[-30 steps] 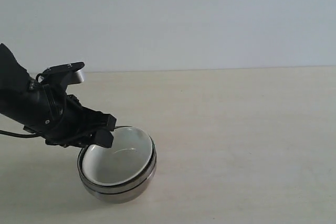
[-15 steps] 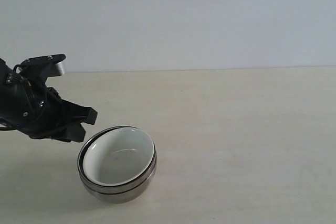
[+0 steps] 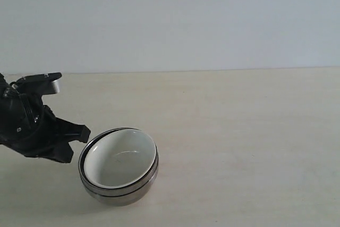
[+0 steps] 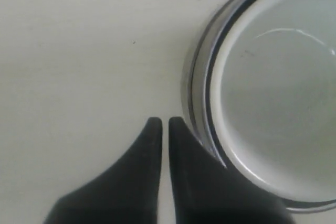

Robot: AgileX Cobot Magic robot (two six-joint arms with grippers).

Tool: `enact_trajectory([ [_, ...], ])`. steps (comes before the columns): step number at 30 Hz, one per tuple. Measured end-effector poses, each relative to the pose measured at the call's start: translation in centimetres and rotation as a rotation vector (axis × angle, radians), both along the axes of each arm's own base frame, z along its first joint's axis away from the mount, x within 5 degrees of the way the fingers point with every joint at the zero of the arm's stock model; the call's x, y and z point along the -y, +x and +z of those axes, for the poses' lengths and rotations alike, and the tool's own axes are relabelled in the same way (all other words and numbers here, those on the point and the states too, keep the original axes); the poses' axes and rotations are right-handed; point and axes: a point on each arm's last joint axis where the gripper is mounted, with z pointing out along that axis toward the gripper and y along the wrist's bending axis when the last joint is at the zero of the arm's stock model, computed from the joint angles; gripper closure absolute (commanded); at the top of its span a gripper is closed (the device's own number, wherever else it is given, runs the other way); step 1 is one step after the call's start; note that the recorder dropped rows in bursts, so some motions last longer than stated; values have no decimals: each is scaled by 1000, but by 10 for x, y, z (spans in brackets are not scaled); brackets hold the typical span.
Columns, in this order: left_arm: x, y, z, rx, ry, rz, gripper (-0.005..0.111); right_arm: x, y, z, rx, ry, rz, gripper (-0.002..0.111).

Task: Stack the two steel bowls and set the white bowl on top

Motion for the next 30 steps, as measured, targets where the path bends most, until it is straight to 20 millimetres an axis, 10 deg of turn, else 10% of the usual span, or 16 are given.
enact_trajectory([
  [12,2,0,-33,-88,1,4,103,0,0,0,0,0,0,108],
  [30,14,3,-32,-44,-123,-48,103,0,0,0,0,0,0,108],
])
